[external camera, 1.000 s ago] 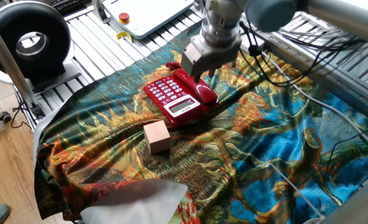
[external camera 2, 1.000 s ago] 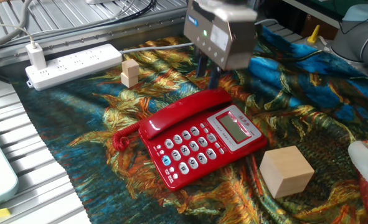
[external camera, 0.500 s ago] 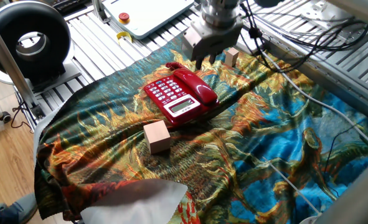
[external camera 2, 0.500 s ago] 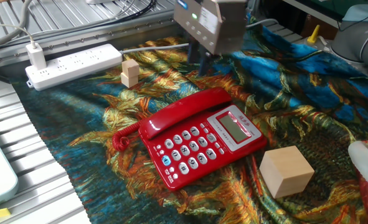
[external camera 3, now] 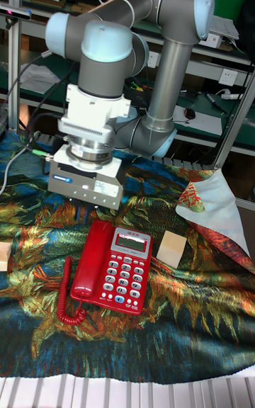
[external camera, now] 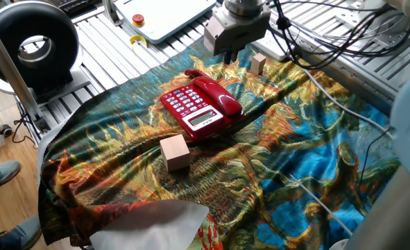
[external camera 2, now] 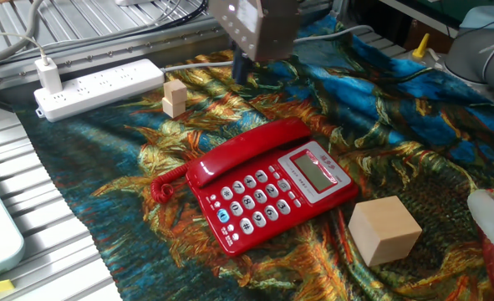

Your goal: Place the handset of the telephone on the corresponding phone cradle

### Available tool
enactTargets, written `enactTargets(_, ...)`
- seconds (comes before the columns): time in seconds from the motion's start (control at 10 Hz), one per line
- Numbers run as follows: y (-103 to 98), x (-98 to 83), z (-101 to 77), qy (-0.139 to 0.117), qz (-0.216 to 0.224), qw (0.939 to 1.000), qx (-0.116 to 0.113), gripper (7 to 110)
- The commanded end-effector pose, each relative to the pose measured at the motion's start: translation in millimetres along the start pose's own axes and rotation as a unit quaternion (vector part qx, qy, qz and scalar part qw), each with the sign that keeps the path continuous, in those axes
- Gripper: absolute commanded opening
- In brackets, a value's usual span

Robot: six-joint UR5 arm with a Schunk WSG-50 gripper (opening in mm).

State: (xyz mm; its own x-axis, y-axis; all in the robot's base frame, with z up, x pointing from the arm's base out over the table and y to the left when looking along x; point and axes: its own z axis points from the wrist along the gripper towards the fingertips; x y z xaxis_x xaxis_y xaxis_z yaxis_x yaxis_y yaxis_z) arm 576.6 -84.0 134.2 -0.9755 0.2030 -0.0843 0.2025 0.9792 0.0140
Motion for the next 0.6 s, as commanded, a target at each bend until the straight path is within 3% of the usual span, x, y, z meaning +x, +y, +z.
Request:
enactTargets(0.0, -5, -11.5, 0.1, 0.004, 0.013, 0.9999, -0.011, 7)
enactTargets(0.5, -19, -9.6, -1.7, 0.020, 0.018, 0.9996, -0.002, 7)
